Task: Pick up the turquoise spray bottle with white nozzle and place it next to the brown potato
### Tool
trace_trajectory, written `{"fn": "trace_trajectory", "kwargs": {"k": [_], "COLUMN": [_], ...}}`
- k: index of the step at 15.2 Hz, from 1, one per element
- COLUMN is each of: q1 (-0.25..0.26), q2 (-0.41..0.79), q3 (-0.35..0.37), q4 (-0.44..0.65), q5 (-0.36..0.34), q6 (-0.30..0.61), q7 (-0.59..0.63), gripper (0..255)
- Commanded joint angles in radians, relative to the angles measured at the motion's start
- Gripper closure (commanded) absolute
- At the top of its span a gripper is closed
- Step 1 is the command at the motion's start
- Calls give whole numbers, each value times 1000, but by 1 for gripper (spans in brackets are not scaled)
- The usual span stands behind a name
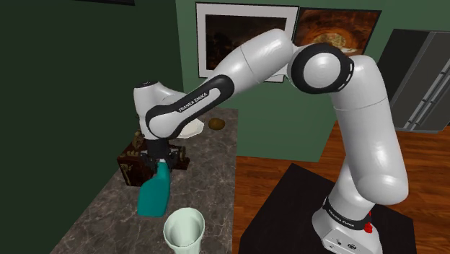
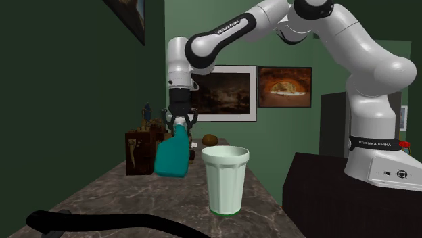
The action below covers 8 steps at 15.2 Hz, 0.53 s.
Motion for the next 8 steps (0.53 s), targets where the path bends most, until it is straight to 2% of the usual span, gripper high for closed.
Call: {"fn": "trace_trajectory", "kwargs": {"k": [1, 8], "q1": [-30, -158], "q2": [-24, -109], "q3": [-3, -25], "q4": [-33, -159], "q5": [8, 40], "q6": [9, 51], "q7": [-32, -184], "gripper": [255, 255]}}
